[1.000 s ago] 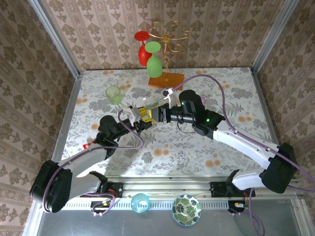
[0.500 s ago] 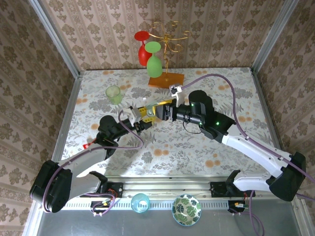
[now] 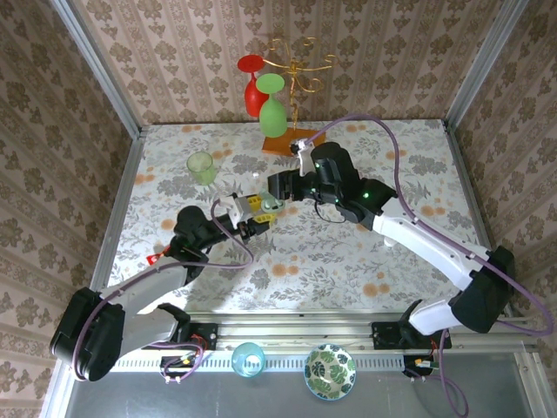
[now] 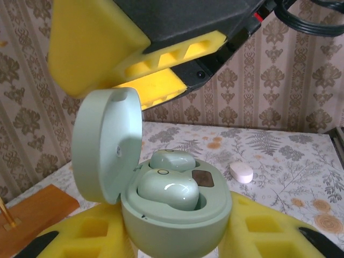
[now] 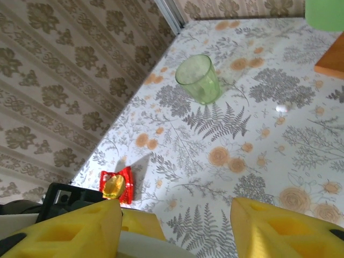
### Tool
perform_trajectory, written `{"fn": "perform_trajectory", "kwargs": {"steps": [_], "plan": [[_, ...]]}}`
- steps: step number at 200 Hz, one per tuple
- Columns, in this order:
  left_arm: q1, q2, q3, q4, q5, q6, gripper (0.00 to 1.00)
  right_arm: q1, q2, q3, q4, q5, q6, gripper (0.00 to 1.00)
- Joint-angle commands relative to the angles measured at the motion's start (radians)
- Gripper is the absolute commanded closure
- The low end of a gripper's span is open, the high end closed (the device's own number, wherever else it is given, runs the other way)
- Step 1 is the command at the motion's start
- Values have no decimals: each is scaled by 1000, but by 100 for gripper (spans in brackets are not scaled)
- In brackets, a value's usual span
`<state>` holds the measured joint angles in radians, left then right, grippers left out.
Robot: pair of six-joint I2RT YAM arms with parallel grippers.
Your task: Insert the wireless bluetooth earbuds into the charging case
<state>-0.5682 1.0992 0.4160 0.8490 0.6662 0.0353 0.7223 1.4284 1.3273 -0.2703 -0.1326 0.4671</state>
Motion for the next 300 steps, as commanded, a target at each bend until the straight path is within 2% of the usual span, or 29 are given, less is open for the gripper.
{"fn": "perform_trajectory", "kwargs": {"steps": [1, 40, 71, 87, 121, 146, 198, 216, 262, 300], "plan": [[-4, -30, 1, 31, -2, 29, 79, -3, 12, 16, -105, 30, -33, 43], [-3, -32, 12, -8, -79, 40, 79, -3, -29, -49, -93, -2, -43, 42], [-2, -30, 18, -11, -88, 39, 79, -6, -97, -92, -59, -15, -28, 41], [-3, -30, 20, -9, -90, 37, 79, -23, -129, -127, -7, -47, 29, 41], [-4, -27, 17, 39, -102, 2, 79, -110, -182, -288, 282, -255, 294, 31], [-3, -22, 17, 91, -103, -31, 79, -148, -182, -410, 533, -388, 498, 29], [-4, -8, 28, 111, -102, -40, 79, -145, -80, -570, 994, -487, 826, 30], [-4, 0, 30, 120, -99, -47, 79, -131, -43, -582, 1093, -496, 896, 31], [-9, 13, 41, 128, -89, -60, 79, -113, 64, -580, 1237, -509, 995, 41], [-10, 18, 40, 128, -93, -52, 79, -112, 78, -580, 1247, -508, 1001, 70]]}}
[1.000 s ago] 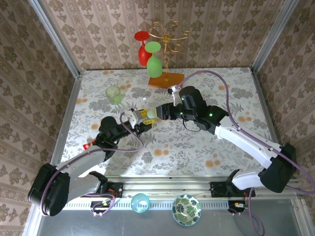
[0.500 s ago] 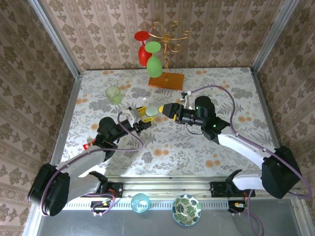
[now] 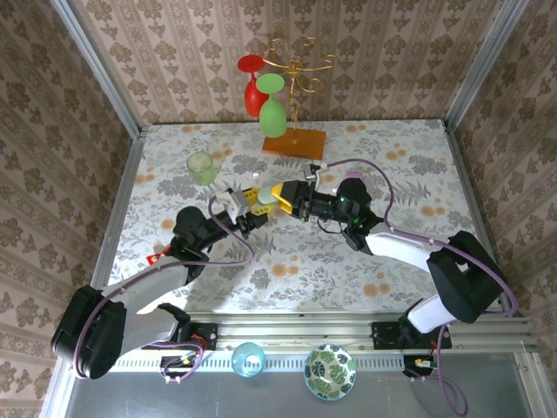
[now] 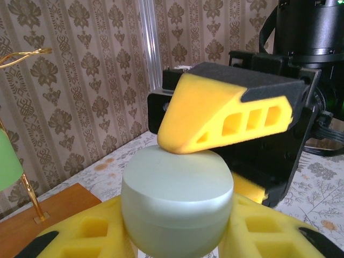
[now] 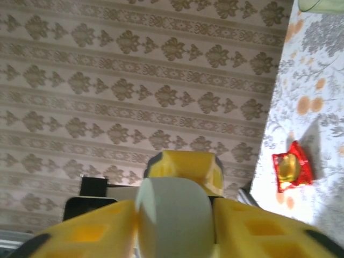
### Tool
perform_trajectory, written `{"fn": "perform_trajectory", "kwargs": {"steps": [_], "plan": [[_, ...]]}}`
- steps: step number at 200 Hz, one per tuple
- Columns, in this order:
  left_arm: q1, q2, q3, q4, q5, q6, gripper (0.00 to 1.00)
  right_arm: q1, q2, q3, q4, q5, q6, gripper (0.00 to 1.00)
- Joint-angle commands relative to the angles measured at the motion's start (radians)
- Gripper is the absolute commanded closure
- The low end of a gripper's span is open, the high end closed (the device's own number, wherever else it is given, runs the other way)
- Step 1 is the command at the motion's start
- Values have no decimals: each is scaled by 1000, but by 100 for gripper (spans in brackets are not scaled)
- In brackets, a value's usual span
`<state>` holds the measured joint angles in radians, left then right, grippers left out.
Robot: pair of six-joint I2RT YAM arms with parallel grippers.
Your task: Insert the wireless bluetooth earbuds into the charging case
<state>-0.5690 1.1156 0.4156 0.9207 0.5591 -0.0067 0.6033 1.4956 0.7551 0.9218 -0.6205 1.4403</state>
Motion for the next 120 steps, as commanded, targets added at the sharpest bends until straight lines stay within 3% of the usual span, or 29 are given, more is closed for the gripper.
{"fn": "perform_trajectory", "kwargs": {"steps": [1, 14, 39, 74, 120], "plan": [[-9, 1, 40, 56, 14, -11, 79, 7, 12, -8, 54, -20, 27, 71], [-9, 1, 39, 55, 13, -9, 78, 6, 11, -8, 47, -14, 21, 79], [-9, -1, 38, 39, 12, 2, 74, 5, 11, 2, 29, -12, 6, 85], [-9, -20, 49, -48, 15, 40, 51, 4, -18, 28, -101, -7, -79, 86], [-21, -41, 73, -164, 12, 82, 54, 5, -43, 49, -217, -1, -161, 87]]}}
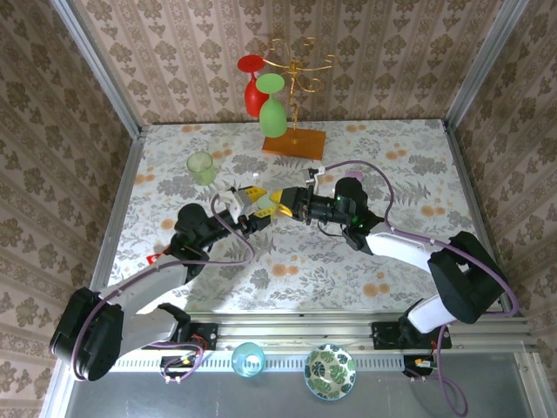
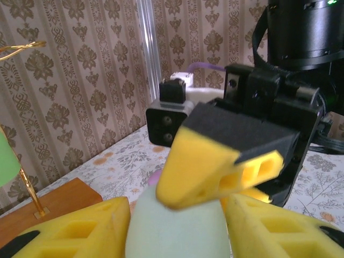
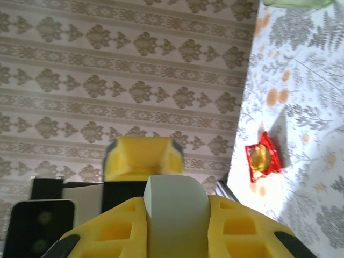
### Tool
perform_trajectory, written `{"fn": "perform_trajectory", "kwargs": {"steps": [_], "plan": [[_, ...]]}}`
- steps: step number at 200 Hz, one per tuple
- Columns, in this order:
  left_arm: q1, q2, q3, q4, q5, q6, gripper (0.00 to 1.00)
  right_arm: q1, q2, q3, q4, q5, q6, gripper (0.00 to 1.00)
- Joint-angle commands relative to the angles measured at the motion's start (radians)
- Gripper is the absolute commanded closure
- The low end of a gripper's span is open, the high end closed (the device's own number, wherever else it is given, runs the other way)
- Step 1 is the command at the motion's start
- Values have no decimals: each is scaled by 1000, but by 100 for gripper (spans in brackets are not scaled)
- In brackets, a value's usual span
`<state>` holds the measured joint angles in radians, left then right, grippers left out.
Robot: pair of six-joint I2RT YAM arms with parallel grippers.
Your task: Insert the wireless bluetooth earbuds into the charging case
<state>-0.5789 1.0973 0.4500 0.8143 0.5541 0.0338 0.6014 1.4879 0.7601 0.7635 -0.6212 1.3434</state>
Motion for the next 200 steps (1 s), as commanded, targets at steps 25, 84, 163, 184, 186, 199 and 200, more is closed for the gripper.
{"fn": "perform_trajectory", "kwargs": {"steps": [25, 84, 163, 184, 186, 199, 200], "plan": [[-13, -19, 40, -65, 21, 43, 59, 8, -28, 42, -34, -2, -49, 87], [-16, -8, 52, -127, 36, 55, 43, 6, -44, 44, -45, -4, -76, 86], [-18, -63, 36, -206, -11, 93, 12, -131, -77, 55, -455, 269, -386, 86], [-19, -72, 26, -229, -32, 97, 3, -173, -21, 87, -529, 394, -455, 86], [-19, -72, 26, -230, -36, 97, 2, -176, -13, 89, -531, 403, -458, 86], [-21, -84, 17, -246, -57, 98, 0, -195, 36, 110, -526, 456, -478, 86], [-20, -84, 16, -246, -59, 97, 0, -198, 41, 112, -525, 458, -479, 86]]}}
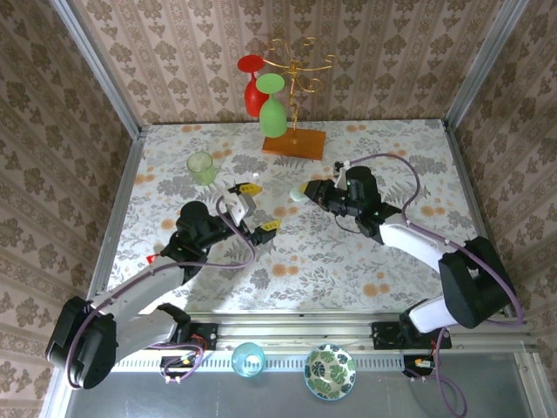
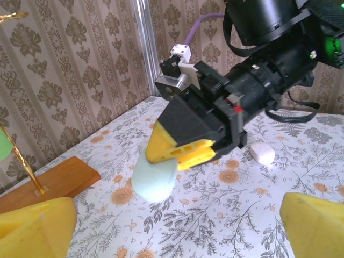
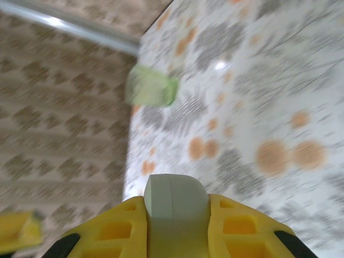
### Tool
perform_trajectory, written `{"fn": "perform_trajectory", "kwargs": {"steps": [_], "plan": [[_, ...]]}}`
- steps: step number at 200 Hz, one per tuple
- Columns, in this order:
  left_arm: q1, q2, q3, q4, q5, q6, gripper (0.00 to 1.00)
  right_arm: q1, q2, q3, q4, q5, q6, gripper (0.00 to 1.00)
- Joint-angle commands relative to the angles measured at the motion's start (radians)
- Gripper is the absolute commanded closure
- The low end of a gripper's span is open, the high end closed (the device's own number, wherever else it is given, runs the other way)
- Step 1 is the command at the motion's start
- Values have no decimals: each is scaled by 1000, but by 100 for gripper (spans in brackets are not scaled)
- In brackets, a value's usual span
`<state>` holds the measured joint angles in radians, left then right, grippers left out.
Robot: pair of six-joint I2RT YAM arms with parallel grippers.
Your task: Insert the wireless bluetooth earbuds into the charging case
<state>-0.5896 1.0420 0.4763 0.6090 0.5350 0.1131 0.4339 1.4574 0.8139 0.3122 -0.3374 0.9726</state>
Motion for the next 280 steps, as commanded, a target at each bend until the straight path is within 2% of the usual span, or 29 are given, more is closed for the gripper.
{"fn": "perform_trajectory", "kwargs": {"steps": [1, 42, 82, 129, 150, 173, 220, 263, 280], "plan": [[-9, -29, -11, -41, -40, 18, 0, -32, 76, 60, -73, 176, -108, 86], [-9, -47, -30, -86, -119, 21, 0, -82, 298, 198, -30, 216, -94, 86], [-10, -47, -34, -101, -136, 16, 0, -92, 527, 401, -59, 205, -41, 84], [-10, -45, -39, -111, -145, 18, 0, -94, 705, 553, -77, 180, 52, 79], [-10, -42, -33, -121, -144, 27, 0, -95, 740, 596, -111, 180, 34, 75], [-10, -41, -30, -143, -151, 39, 0, -98, 723, 596, -156, 201, -11, 65], [-17, -10, -26, -121, -118, 62, 0, -117, 549, 482, -259, 245, -172, 31], [-84, 77, 2, -69, -94, 131, 0, -124, 265, 235, -369, 418, -308, 13], [-102, 126, 24, -58, -94, 144, 0, -138, 155, 144, -437, 496, -314, 10]]}}
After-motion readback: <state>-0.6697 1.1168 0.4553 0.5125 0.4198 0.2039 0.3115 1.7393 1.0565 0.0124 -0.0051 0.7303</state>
